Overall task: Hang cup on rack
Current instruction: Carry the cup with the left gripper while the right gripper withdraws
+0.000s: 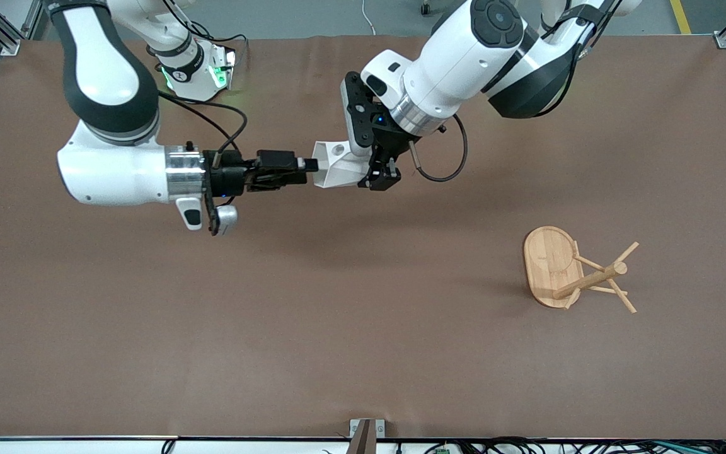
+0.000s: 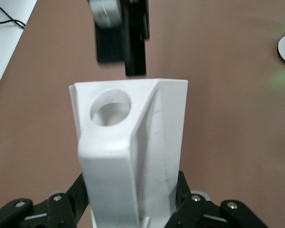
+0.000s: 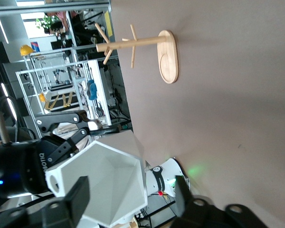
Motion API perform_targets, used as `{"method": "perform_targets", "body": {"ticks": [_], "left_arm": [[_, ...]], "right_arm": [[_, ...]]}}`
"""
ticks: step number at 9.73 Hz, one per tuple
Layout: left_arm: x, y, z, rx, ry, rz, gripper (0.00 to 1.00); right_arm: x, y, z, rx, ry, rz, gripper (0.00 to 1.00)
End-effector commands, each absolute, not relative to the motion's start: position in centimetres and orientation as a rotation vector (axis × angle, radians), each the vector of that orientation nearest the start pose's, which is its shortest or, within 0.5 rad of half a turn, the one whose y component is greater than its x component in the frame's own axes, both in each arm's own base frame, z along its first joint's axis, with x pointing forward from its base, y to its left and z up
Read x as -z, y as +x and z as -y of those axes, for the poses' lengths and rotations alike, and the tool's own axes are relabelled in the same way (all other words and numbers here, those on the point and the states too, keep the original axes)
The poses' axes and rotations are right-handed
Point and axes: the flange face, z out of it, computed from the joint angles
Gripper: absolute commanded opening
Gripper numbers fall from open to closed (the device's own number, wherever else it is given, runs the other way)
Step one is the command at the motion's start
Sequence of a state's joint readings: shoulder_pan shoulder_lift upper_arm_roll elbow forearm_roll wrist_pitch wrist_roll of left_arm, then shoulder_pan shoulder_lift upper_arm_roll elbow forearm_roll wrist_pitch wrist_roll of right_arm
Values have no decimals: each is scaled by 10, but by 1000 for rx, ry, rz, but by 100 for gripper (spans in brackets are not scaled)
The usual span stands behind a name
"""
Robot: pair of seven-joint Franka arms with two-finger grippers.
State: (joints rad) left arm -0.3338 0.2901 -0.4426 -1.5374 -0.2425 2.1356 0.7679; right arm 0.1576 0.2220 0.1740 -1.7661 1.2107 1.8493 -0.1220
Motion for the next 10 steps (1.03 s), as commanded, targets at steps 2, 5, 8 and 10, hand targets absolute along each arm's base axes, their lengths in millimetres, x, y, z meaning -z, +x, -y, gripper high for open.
{"method": "perform_targets", "body": {"ticks": [2,5,8,10], "left_arm": [[-507,509,427,486,-2624,-2219,0],[-489,530,384,389,-2879,-1900,0],[-487,550,328,174,-3072,-1370,0],[-483,558,298,92,-3188,-1037,0]], "right_arm": [[-475,584,-209,-247,-2101,-78,100],[-484,589,-132,-195,-2451,-176,100],[-493,599,-24,-48,-2832,-65,100],[-528,608,46,107,-2911,18,100]]}}
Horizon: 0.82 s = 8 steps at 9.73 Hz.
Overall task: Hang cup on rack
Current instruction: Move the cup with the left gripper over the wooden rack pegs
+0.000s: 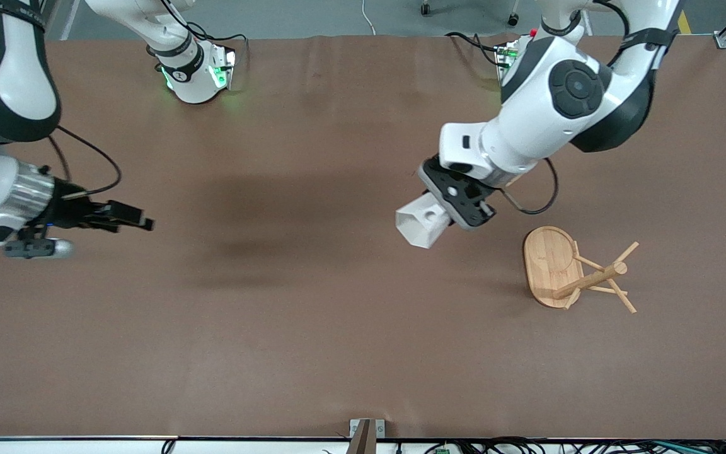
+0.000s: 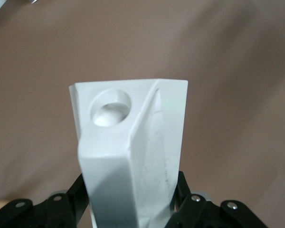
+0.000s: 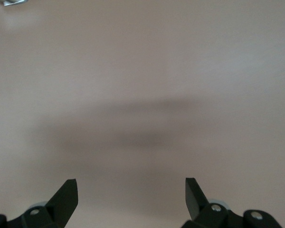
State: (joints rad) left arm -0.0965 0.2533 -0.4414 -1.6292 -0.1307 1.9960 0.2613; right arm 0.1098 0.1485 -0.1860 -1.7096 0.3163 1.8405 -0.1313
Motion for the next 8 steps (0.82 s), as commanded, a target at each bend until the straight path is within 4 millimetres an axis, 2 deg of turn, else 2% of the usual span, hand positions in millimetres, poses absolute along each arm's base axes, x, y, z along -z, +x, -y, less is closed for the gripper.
{"method": "perform_targets", "body": {"ticks": [1,2,3,4,5,6,7,8], "left_arm": [[-484,557,286,83,-3212,-930,0],[-479,557,274,52,-3243,-784,0],[-478,557,257,54,-3256,-692,0],[-465,552,244,35,-3253,-650,0],[-451,548,226,40,-3241,-620,0],[-433,546,210,62,-3226,-621,0],[-420,549,197,104,-3200,-713,0],[-415,553,184,103,-3183,-767,0]], "right_arm": [[-546,607,67,150,-3003,84,100],[-568,600,74,182,-3082,103,100],[-588,585,75,165,-3093,72,100],[-601,567,80,76,-3088,-50,100],[-613,553,71,5,-3079,-122,100],[-628,541,66,-41,-3098,-172,100],[-645,535,65,-61,-3124,-191,100],[-675,531,73,-16,-3139,-216,100]]}}
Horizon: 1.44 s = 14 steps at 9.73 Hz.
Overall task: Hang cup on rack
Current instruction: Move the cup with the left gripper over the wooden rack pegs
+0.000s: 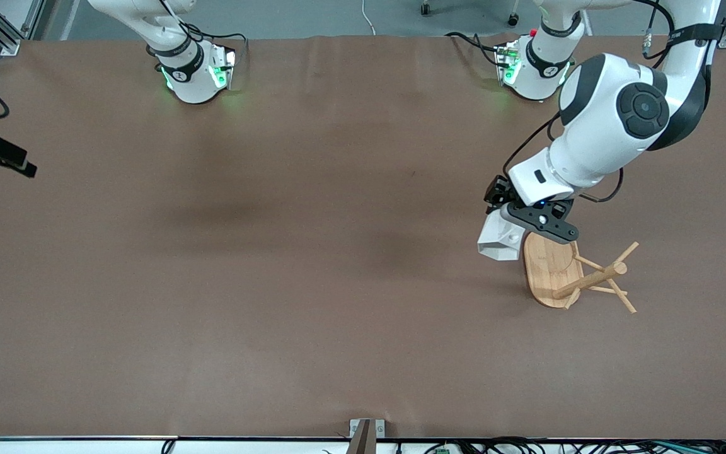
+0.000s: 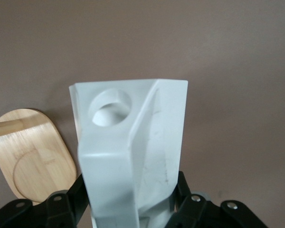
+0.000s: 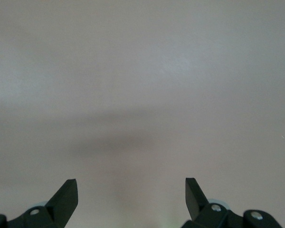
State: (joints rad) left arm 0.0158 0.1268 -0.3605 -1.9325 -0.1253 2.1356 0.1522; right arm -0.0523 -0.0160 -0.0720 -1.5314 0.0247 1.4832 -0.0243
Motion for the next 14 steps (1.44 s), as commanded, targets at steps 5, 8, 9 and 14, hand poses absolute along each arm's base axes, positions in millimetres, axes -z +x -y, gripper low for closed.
{"method": "perform_targets", "body": {"ticks": [5,8,9,14], "left_arm": [[-399,558,147,73,-3146,-883,1],[-392,562,118,59,-3143,-881,1],[-391,561,115,55,-3139,-893,1],[-379,572,90,81,-3138,-882,1]], "right_arm": [[-674,544,78,73,-3149,-224,100],[-675,543,80,83,-3152,-220,100],[-675,543,78,83,-3153,-215,100],[-678,544,80,83,-3153,-228,100]]}}
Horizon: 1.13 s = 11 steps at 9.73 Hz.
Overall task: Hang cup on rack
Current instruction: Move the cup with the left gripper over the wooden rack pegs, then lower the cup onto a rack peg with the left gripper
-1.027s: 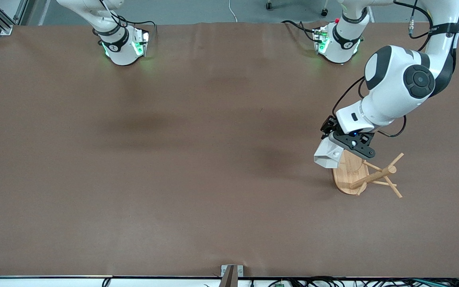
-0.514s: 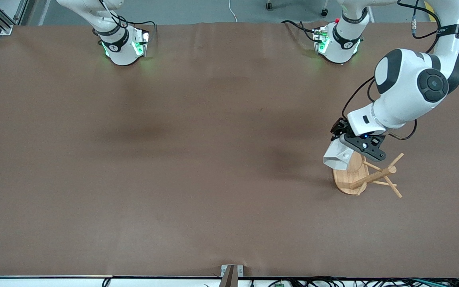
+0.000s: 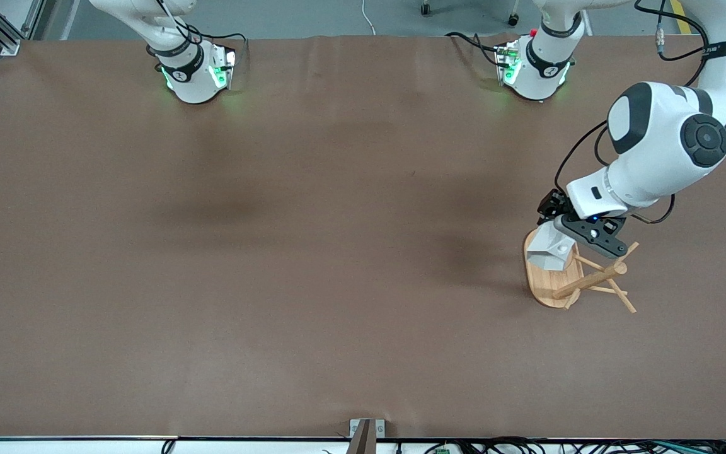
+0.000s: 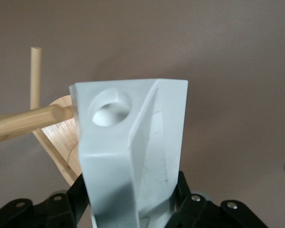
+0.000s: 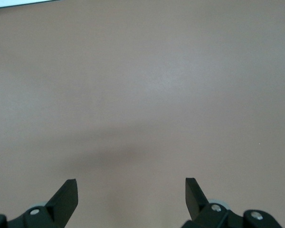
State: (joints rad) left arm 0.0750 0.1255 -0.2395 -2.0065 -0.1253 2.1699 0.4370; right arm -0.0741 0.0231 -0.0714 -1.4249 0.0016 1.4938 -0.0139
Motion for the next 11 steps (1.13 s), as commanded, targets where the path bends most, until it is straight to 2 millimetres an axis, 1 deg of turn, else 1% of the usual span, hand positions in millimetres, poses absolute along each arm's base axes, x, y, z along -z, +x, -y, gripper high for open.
{"method": "perform_targets", "body": {"ticks": [1,2,3,4,5,7,9,11], "left_arm": [[-378,574,89,96,-3140,-877,1],[-374,577,88,102,-3142,-872,1],[-372,579,87,104,-3149,-866,1],[-372,583,75,128,-3164,-823,1],[-373,584,74,137,-3183,-803,1],[-379,587,77,161,-3191,-780,1],[-380,587,82,161,-3196,-767,1],[-380,588,80,166,-3197,-761,1]], "right_arm": [[-678,544,79,85,-3155,-226,100],[-678,543,83,85,-3159,-239,100],[-674,542,93,70,-3156,-267,100],[-674,541,97,67,-3155,-280,100],[-674,540,101,67,-3152,-294,100],[-673,540,96,55,-3153,-277,100],[-672,539,96,46,-3152,-275,100],[-673,540,95,58,-3153,-272,100]]}}
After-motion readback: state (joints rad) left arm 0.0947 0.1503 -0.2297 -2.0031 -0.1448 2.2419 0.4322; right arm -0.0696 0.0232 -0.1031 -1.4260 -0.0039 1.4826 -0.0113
